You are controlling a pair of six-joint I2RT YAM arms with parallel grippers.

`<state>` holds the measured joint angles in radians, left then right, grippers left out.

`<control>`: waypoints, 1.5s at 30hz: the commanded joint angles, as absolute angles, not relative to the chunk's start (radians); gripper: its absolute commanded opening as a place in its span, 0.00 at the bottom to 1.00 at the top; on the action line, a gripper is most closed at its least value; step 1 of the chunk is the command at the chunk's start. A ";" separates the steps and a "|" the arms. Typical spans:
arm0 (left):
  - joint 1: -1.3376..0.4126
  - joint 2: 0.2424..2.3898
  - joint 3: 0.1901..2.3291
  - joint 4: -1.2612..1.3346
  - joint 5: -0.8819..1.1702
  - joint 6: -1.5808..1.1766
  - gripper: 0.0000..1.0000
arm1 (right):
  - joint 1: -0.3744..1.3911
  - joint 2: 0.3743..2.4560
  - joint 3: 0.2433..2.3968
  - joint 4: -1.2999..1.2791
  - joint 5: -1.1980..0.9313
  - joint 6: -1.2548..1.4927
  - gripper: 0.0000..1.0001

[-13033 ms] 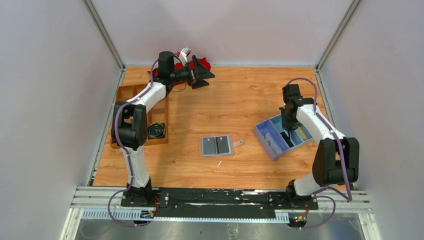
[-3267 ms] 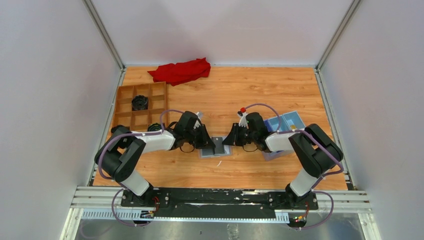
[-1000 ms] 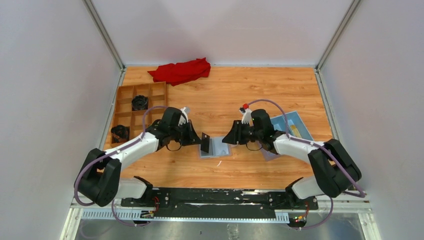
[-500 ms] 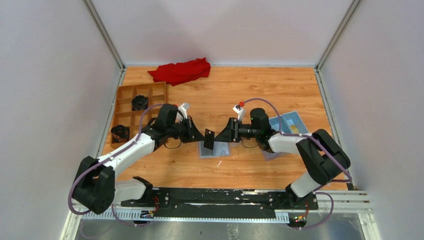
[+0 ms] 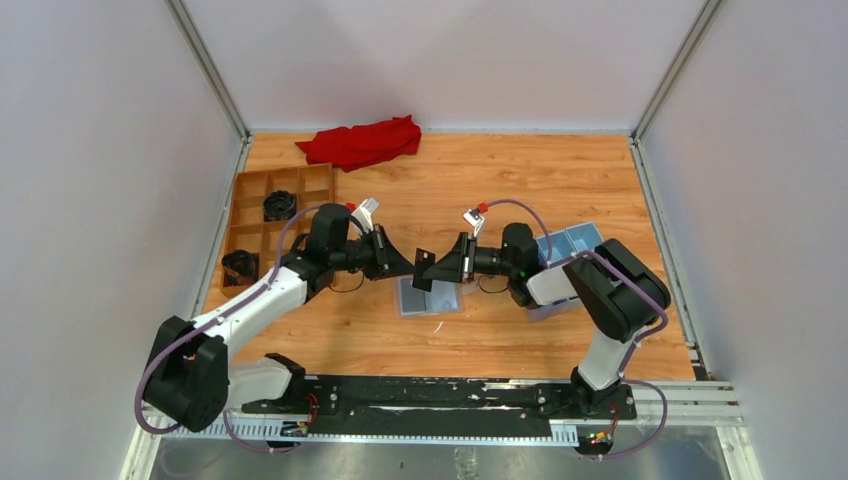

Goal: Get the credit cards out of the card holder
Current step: Place the credit card in the storage box.

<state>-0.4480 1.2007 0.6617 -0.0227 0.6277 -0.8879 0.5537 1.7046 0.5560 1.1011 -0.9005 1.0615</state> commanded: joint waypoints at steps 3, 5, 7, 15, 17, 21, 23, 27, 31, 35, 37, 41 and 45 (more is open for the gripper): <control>-0.440 1.187 0.648 -0.004 0.651 -0.894 0.00 | 0.537 1.833 0.526 1.566 -0.937 1.314 0.14; -0.436 1.186 0.639 -0.005 0.650 -0.892 0.00 | 0.535 1.838 0.521 1.566 -0.934 1.312 0.06; -0.434 1.187 0.633 -0.005 0.649 -0.890 0.00 | 0.531 1.825 0.516 1.560 -0.931 1.308 0.01; -0.431 1.171 0.673 -0.080 0.610 -0.837 0.52 | 0.422 1.698 0.504 1.402 -1.011 1.267 0.00; -0.430 1.159 0.706 -0.151 0.571 -0.795 0.60 | 0.346 1.634 0.483 1.363 -1.058 1.271 0.00; -0.426 1.116 0.753 -0.247 0.497 -0.728 0.60 | 0.155 1.436 0.493 1.035 -1.184 1.130 0.00; -0.425 1.106 0.768 -0.265 0.481 -0.712 0.60 | 0.065 1.290 0.596 0.430 -1.169 0.778 0.00; -0.423 1.109 0.777 -0.234 0.498 -0.715 0.64 | 0.012 1.141 0.918 -0.525 -0.687 0.124 0.00; -0.423 1.140 0.767 -0.180 0.535 -0.750 0.64 | 0.008 1.118 0.970 -0.610 -0.481 0.112 0.00; -0.423 1.171 0.777 -0.184 0.578 -0.746 0.64 | 0.008 1.100 0.959 -0.638 -0.302 0.111 0.00; -0.423 1.178 0.785 -0.214 0.577 -0.722 0.64 | 0.008 1.091 0.952 -0.649 -0.236 0.099 0.00; -0.423 1.193 0.776 -0.245 0.590 -0.690 0.64 | 0.008 1.082 0.953 -0.676 -0.145 0.068 0.00; -0.423 1.196 0.743 -0.218 0.625 -0.699 0.64 | 0.009 1.046 0.944 -0.676 -0.118 0.024 0.00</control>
